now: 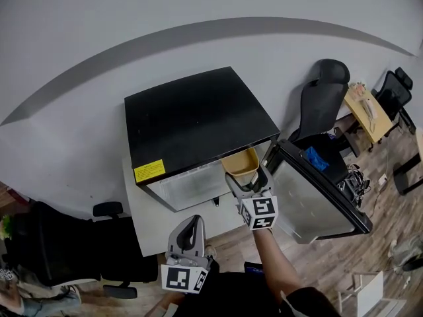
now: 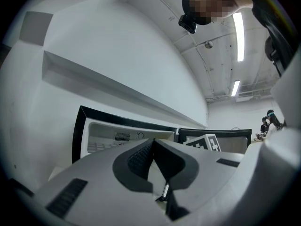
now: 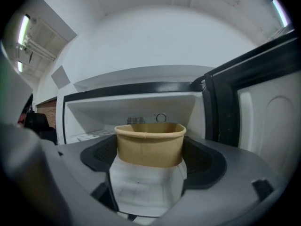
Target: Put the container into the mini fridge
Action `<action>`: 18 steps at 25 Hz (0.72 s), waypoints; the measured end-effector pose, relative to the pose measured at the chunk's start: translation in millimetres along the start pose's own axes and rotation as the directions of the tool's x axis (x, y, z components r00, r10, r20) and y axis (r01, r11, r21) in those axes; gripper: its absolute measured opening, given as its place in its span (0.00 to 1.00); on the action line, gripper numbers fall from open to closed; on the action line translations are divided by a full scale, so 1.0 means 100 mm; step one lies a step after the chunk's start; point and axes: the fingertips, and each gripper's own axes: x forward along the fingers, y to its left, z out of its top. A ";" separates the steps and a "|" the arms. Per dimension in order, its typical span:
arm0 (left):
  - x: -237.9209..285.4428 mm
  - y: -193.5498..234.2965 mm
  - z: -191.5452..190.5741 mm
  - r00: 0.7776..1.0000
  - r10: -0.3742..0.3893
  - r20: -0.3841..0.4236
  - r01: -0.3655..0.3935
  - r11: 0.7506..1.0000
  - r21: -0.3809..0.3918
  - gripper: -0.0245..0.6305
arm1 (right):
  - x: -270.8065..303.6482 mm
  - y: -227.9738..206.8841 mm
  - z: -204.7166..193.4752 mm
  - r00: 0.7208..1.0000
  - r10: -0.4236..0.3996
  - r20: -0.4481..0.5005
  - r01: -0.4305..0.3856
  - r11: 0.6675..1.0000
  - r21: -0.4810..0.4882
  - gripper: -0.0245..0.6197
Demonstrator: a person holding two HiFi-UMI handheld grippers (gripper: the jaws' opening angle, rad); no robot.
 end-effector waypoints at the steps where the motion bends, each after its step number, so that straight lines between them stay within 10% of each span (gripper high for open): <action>1: 0.01 0.02 -0.01 1.000 0.001 -0.003 -0.001 1.000 -0.002 0.05 | 0.06 -0.03 0.00 1.000 -0.004 -0.003 0.004 1.000 -0.001 0.73; 18: 0.11 0.28 -0.07 0.999 0.032 -0.029 -0.032 0.999 -0.012 0.05 | 0.71 -0.19 -0.03 0.998 -0.035 -0.043 0.033 0.999 -0.032 0.73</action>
